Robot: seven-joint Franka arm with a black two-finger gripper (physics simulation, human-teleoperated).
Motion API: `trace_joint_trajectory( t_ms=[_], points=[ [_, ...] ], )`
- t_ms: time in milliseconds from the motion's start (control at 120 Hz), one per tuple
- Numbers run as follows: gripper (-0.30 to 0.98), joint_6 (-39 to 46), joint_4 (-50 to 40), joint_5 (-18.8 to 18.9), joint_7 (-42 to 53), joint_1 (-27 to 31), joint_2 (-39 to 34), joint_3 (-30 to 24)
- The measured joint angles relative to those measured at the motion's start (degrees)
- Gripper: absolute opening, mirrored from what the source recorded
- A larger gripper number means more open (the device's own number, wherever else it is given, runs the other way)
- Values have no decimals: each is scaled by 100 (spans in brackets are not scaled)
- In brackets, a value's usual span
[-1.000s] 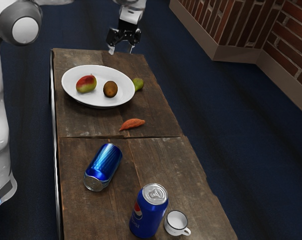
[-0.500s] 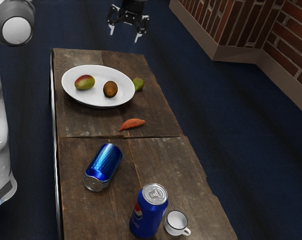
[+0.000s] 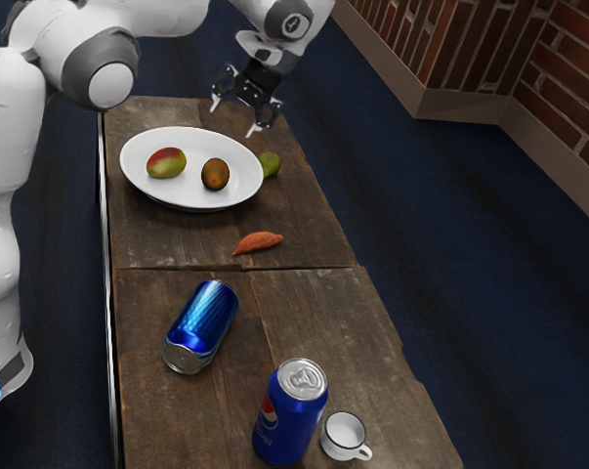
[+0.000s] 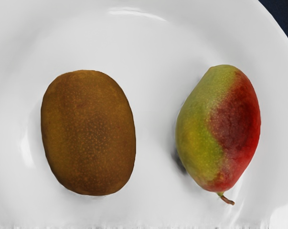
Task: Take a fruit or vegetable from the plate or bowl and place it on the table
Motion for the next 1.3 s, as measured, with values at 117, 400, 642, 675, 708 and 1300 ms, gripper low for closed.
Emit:
trace_joint_trajectory(
  t_ms=[117,400,642,675,708,1300],
  points=[
    [69,285,3,-108,349,350,327,-2],
    [69,773,3,-6,1000,442,111,-32],
    [69,1162,-2053,-49,1412,477,-2427,6],
    [69,1229,-2306,-60,1422,495,-2689,7],
    [69,1271,-2491,-69,1423,526,-2842,7],
    [69,1038,-3566,173,1380,846,-2979,-41]
  ],
)
